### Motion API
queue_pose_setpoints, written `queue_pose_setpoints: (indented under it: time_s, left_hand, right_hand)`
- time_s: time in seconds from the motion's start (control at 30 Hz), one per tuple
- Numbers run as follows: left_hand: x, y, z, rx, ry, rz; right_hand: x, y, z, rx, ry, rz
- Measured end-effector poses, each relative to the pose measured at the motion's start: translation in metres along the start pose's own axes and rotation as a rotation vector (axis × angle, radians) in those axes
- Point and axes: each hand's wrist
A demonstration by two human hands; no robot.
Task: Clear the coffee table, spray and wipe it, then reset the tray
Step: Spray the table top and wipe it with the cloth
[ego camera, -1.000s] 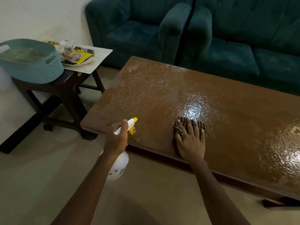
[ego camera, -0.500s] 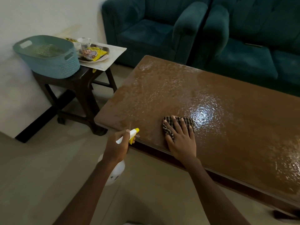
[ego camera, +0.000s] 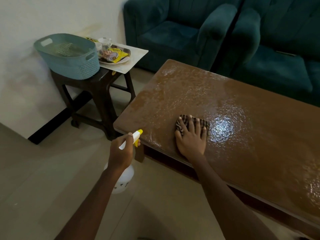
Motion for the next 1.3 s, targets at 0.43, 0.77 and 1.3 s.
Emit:
queue_pose_setpoints:
  time_s: [0.43, 0.77, 1.3]
  left_hand:
    - [0.010, 0.019, -0.043, -0.054, -0.001, 0.080]
    - [-0.002, 0.022, -0.058, -0.200, 0.105, -0.001]
    - [-0.012, 0.026, -0.039, -0.006, 0.265, 0.046]
  right_hand:
    - [-0.024, -0.025, 0.058, 0.044, 0.388, 0.063]
    - [0.001, -0.006, 0.043, 0.011, 0.136, 0.033]
    - [-0.032, -0.003, -0.038, -0.063, 0.268, -0.020]
Point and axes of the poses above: each hand's wrist, its own z-axis away from the middle knuckle, its own y-axis out of the back of the hand, x = y × z, and after that the axes turned 2 degrees about -x, right-handed
